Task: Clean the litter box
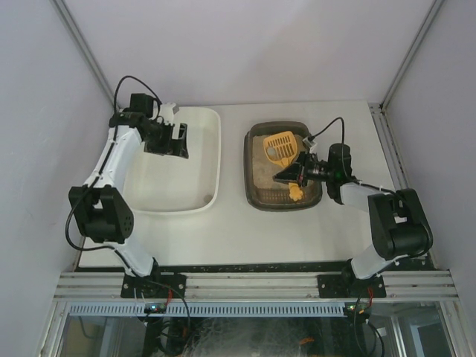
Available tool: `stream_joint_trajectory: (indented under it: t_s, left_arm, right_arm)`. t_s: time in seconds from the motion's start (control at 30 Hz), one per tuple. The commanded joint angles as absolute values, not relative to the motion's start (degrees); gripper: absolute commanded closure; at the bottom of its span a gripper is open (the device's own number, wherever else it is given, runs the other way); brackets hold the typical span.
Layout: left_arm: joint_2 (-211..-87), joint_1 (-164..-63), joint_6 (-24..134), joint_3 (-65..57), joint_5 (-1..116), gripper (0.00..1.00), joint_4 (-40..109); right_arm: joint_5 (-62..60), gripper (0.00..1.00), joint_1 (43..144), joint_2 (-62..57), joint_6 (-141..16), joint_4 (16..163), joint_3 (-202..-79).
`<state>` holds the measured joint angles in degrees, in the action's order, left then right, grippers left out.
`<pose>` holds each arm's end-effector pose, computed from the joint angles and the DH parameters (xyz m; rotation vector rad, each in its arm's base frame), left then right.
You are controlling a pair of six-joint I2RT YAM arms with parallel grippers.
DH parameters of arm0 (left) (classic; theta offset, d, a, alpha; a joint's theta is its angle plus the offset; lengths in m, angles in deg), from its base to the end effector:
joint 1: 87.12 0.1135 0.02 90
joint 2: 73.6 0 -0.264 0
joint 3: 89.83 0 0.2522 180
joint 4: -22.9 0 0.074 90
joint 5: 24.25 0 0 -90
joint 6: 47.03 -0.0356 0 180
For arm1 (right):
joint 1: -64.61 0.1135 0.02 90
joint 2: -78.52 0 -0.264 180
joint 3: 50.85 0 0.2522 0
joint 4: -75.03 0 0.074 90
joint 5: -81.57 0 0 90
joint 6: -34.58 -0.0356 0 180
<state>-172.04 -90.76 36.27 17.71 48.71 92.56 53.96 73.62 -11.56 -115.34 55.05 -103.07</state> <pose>0.3595 -0.0333 0.3204 0.3359 2.5777 -0.3708 0.2969 0.0790 0.1949 0.0620 2.1368 1.7825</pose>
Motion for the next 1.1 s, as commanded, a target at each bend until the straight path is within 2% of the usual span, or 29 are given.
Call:
stream_joint_trajectory:
  t_s: [0.0,0.2,0.43,0.63,0.9,1.07]
  left_arm:
    - [-165.5,-90.04,34.73,14.97,50.02,0.0,90.78]
    - [-158.86,-85.55,39.82,10.07,54.03,0.0,83.13]
    - [-158.98,-76.85,41.09,11.07,48.33,0.0,86.14]
    - [-161.28,-68.7,39.37,12.14,36.93,0.0,90.85]
    - [-159.37,-66.87,38.96,9.56,40.98,0.0,90.68]
    - [-157.23,-66.03,40.31,9.32,45.86,0.0,89.64]
  right_arm:
    - [55.85,1.0,76.09,-8.74,-111.4,58.82,-105.15]
    - [48.96,1.0,80.18,-1.4,-100.58,78.54,-108.56]
    - [43.9,1.0,93.65,-4.47,-105.77,79.28,-116.5]
    - [33.01,1.0,104.28,-15.42,-94.92,100.77,-137.04]
    - [10.25,1.0,114.34,-34.61,-81.24,130.16,-168.29]
    - [-5.76,1.0,119.88,-41.83,-75.3,141.45,-179.31]
